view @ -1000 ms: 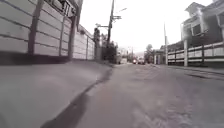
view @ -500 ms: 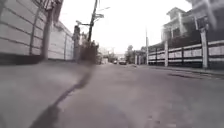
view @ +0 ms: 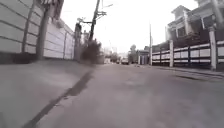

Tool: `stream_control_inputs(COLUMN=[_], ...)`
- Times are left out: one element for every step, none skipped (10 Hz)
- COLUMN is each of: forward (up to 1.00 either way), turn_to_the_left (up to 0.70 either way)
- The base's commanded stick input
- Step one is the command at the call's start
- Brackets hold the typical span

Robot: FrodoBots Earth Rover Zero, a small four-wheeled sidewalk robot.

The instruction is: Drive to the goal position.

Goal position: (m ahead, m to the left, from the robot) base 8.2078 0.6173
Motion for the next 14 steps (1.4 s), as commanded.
stream_control_inputs(forward=[1.0, 1.0, 1.0, 1.0, 1.0, 1.0, 1.0, 1.0, 1.0, 1.0, 1.0, 1.0, 1.0, 1.0], turn_to_the_left=[0.0, 0.0, 0.0, 0.0, 0.0, 0.0, 0.0, 0.0, 0.0, 0.0, 0.0, 0.0, 0.0, 0.0])
